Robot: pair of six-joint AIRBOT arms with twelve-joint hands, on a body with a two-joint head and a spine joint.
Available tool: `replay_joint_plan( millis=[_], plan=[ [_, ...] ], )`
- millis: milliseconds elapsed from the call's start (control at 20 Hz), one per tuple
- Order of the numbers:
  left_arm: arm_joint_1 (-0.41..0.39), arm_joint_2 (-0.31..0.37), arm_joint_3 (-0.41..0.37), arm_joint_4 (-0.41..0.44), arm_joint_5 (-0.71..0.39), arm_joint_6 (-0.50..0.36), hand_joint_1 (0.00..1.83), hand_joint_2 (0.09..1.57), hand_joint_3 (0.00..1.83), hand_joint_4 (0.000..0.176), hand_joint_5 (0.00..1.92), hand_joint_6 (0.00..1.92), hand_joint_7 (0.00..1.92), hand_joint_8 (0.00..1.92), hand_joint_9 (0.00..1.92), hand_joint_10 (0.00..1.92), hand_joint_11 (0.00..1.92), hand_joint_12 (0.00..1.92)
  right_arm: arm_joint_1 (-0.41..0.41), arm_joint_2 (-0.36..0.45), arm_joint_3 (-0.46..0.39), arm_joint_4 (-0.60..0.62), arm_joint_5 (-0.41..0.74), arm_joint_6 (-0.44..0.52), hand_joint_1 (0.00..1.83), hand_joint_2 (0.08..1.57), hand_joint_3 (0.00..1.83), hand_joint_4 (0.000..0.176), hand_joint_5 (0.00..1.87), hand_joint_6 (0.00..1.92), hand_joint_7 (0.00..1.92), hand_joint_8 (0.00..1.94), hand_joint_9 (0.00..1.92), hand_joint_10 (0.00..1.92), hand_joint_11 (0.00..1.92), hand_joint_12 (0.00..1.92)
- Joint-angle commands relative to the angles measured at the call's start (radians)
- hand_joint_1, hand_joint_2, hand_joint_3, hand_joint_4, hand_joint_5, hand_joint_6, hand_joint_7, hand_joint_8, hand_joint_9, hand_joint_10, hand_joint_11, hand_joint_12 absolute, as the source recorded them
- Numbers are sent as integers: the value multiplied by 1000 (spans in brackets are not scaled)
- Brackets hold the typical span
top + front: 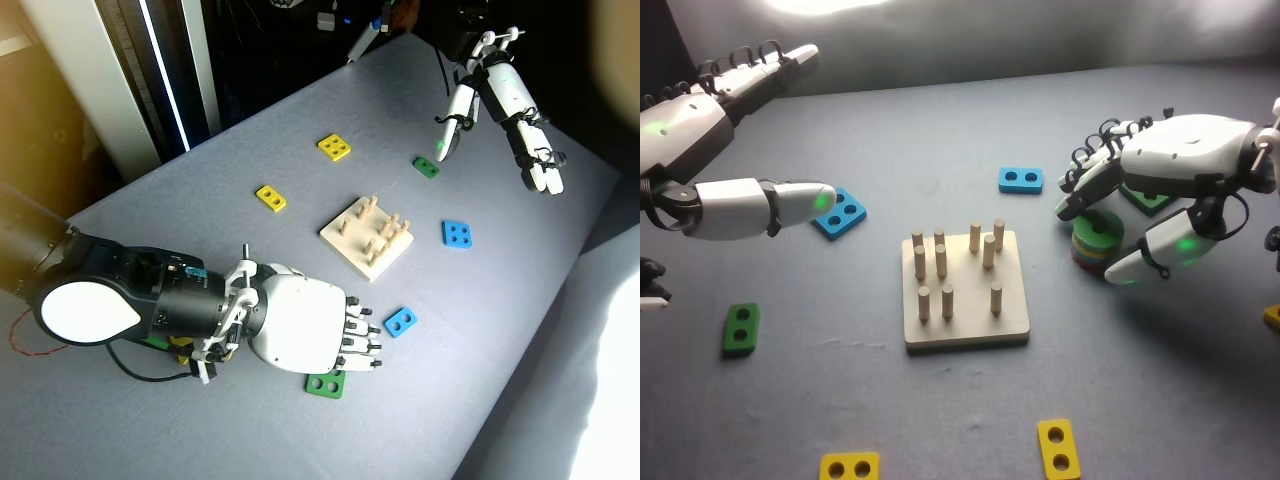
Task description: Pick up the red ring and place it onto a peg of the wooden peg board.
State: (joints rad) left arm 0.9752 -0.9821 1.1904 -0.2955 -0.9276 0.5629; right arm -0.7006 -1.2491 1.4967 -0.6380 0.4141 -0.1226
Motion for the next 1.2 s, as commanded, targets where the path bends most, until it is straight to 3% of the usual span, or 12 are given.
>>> replay_joint_plan(
  millis=[0, 250, 350, 450, 700, 750, 900, 950, 1000, 1150],
  plan=[
    [-13, -1, 4, 1, -119, -6, 543, 1069, 2, 176, 37, 1, 0, 0, 0, 0, 1, 2, 18, -3, 5, 25, 82, 9, 895, 992, 2, 0, 667, 20, 407, 1, 253, 41, 0, 879],
    [-13, 1, 3, 1, -119, -6, 545, 1082, 6, 176, 35, 0, 0, 0, 0, 0, 14, 7, 18, -3, 14, 6, 82, 33, 905, 999, 2, 0, 681, 21, 412, 1, 243, 32, 0, 766],
    [-13, 1, 2, 1, -119, -6, 550, 1085, 5, 176, 32, 0, 0, 0, 0, 0, 11, 6, 18, -2, 17, 1, 82, 40, 913, 1010, 1, 0, 688, 16, 421, 2, 275, 41, 0, 999],
    [-13, 1, 2, 1, -119, -6, 557, 1084, 3, 176, 37, 2, 0, 0, 0, 0, 2, 3, 18, -2, 19, 0, 82, 41, 944, 1015, 1, 0, 702, 18, 431, 4, 295, 52, 0, 1083],
    [-13, 0, 2, 1, -119, -6, 555, 1082, 2, 173, 39, 1, 0, 0, 0, 0, 0, 0, 20, -3, 20, -4, 82, 47, 964, 1025, 4, 0, 721, 25, 439, 6, 298, 53, 0, 1087],
    [-13, 0, 2, 1, -119, -6, 544, 1077, 0, 176, 43, 2, 0, 0, 0, 0, 1, 0, 20, -3, 20, -5, 82, 48, 1008, 1050, 9, 0, 763, 40, 431, 5, 273, 40, 0, 995],
    [-13, 1, 2, 1, -119, -6, 544, 1083, 2, 176, 41, 1, 8, 2, 0, 0, 0, 0, 21, -2, 20, -5, 82, 49, 1072, 1075, 5, 0, 856, 80, 464, 9, 290, 40, 0, 982],
    [-13, 1, 2, 1, -119, -6, 542, 1087, 4, 171, 38, 0, 6, 1, 0, 0, 0, 0, 22, -2, 20, -5, 82, 49, 1111, 1160, 0, 0, 872, 920, 474, 4, 297, 39, 0, 1084],
    [-13, 1, 2, 1, -119, -6, 540, 1084, 2, 172, 37, 0, 0, 0, 0, 0, 0, 0, 22, -2, 20, -5, 83, 49, 1091, 1192, 0, 0, 817, 1183, 486, 5, 303, 40, 0, 1095],
    [-13, 1, 2, 1, -119, -6, 543, 1085, 2, 176, 36, 0, 1, 0, 0, 0, 0, 0, 23, -2, 20, -5, 83, 49, 1061, 1212, 2, 0, 783, 1281, 494, 5, 316, 44, 0, 1111]
  ],
)
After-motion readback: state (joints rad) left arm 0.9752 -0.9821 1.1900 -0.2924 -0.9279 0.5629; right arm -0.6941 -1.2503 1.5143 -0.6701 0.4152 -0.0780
